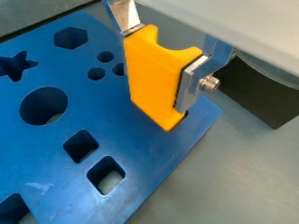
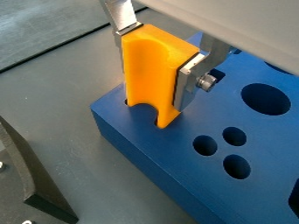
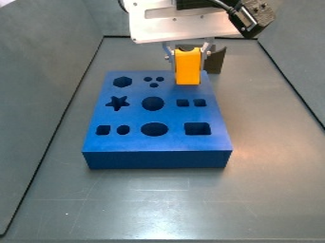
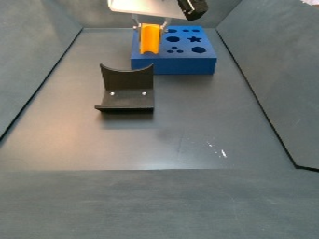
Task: Insert the arch object.
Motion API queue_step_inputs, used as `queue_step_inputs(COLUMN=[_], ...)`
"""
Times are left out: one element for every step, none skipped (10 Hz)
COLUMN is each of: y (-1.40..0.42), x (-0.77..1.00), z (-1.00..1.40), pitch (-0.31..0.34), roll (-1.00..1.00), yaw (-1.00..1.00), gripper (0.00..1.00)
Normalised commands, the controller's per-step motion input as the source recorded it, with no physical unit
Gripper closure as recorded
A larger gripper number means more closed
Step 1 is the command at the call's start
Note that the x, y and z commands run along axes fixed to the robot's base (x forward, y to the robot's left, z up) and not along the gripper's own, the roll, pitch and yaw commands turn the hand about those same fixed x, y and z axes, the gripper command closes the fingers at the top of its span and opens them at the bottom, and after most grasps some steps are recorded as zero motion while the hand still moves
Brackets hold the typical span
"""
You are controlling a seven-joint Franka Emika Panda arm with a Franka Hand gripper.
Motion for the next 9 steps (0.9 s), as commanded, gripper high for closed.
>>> queue_step_inputs(y=[-0.27,-0.32,-0.35,-0.29,-0.23,-0.17,-0.10,-0.07,0.01], x=[-0.06,0.00,0.06,0.07,0.10,0.24,0.32,0.38,0.27], z=[-0.73,-0.66,-0.57,-0.64,-0.68,-0.65,-0.62,-0.67,-0.41], pitch=[-0.261,-0.140,-0.094,-0.039,0.000,0.153,0.227,0.229,0.021], roll=[0.12,0.32,0.39,0.36,0.30,0.19,0.05,0.00,-0.17], yaw=[-0.02,-0.09,-0.25,-0.29,-0.30,-0.37,-0.46,-0.45,-0.17], gripper=[1.00,1.00,1.00,1.00,1.00,1.00,1.00,1.00,1.00])
